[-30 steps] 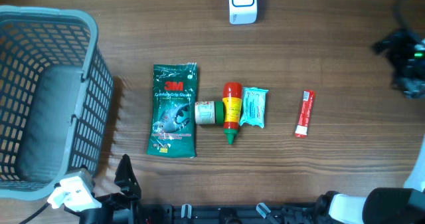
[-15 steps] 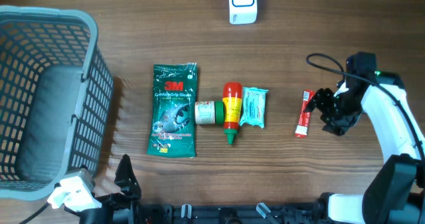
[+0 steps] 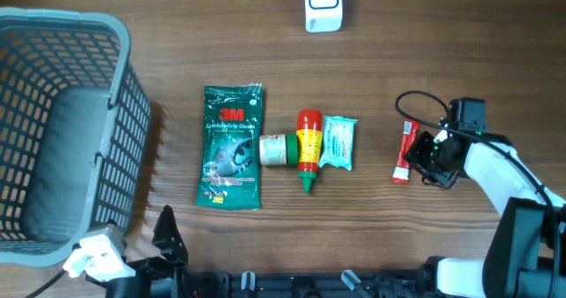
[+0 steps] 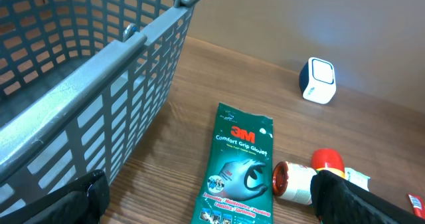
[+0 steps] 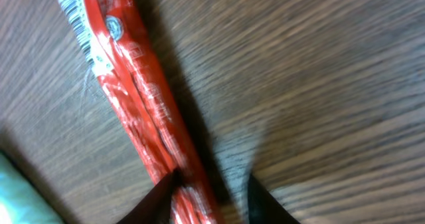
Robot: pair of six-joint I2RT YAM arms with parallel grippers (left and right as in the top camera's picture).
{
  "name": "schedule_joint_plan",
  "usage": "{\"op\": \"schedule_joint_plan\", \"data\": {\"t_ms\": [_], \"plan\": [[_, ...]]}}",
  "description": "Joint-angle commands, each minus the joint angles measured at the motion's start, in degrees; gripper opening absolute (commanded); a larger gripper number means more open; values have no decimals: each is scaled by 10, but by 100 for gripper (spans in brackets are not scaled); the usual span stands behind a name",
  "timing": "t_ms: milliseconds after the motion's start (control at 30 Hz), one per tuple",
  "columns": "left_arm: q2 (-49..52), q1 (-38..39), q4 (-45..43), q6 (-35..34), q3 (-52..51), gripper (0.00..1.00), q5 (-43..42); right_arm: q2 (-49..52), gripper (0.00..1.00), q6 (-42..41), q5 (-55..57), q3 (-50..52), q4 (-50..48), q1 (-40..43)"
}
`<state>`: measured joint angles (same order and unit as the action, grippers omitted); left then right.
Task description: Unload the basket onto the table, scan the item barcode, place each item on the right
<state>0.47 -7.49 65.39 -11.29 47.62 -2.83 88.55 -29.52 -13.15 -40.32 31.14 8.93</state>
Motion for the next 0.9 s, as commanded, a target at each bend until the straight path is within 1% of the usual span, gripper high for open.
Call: {"op": "schedule_joint_plan", "data": {"t_ms": [0, 33, 67, 167, 233, 300, 367, 433, 567, 667, 767, 867], "plan": [[-2, 2, -2, -3, 0, 100, 2, 6, 17, 11, 18, 30, -7, -1], [-2, 2, -2, -3, 0, 100, 2, 6, 8, 12, 17, 30, -6, -1], [-2, 2, -2, -3, 0, 100, 2, 6, 5, 15, 17, 30, -7, -1], [-2, 2, -2, -3, 0, 100, 2, 6, 4, 27, 14, 29, -7, -1], [-2, 2, -2, -3, 0, 100, 2, 5, 4, 58, -13, 19, -5, -1], [-2, 2, -2, -3, 0, 100, 2, -2, 4, 86, -67, -7, 13, -1], [-2, 2, -2, -3, 0, 100, 2, -27, 5, 137, -155, -48, 31, -1], [-2, 2, -2, -3, 0, 100, 2, -61, 5, 176, -205, -74, 45, -1], [-2, 2, -2, -3, 0, 100, 2, -163, 5, 243, -208, -84, 75, -1], [-2, 2, -2, -3, 0, 100, 2, -243, 5, 307, -262, -84, 101, -1], [-2, 2, -2, -3, 0, 100, 2, -296, 5, 310, -268, -84, 111, -1], [-2, 2, -2, -3, 0, 100, 2, -301, 5, 308, -268, -83, 112, -1]]}}
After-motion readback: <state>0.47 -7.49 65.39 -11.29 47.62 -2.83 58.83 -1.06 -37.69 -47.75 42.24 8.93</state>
